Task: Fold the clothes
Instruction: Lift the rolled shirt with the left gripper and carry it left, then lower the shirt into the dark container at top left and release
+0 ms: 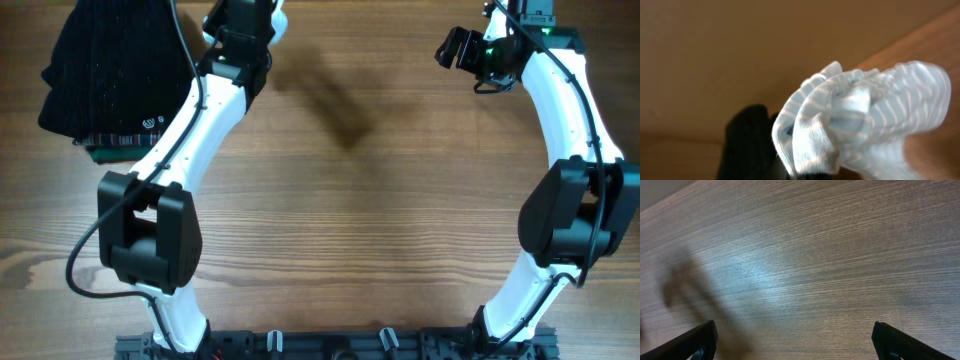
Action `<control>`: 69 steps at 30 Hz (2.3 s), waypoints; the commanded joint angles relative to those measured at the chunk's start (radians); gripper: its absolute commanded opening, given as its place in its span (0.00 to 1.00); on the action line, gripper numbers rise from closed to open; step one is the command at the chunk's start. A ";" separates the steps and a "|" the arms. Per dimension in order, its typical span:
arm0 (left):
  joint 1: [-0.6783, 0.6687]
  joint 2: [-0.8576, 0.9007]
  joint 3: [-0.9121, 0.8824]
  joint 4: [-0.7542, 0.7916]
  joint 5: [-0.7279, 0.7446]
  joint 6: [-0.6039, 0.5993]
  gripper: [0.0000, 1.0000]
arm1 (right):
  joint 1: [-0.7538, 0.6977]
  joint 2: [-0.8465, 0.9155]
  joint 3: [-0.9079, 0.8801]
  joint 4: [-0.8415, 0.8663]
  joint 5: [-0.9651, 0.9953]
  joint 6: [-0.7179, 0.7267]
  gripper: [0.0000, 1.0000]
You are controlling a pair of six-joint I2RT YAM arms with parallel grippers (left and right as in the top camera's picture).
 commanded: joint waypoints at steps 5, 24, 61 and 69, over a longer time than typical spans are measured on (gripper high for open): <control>0.070 -0.021 0.013 0.172 -0.054 0.193 0.04 | 0.005 -0.008 0.006 -0.009 -0.016 -0.020 1.00; 0.341 -0.021 0.013 0.285 0.087 0.235 0.04 | 0.005 -0.008 0.002 -0.014 -0.069 -0.016 0.99; 0.437 -0.220 0.013 -0.483 0.229 -0.099 0.04 | 0.006 -0.008 0.002 0.063 -0.071 0.062 0.99; 0.437 -0.217 0.011 -0.621 0.302 -0.111 0.34 | 0.006 -0.008 0.002 0.064 -0.092 0.062 1.00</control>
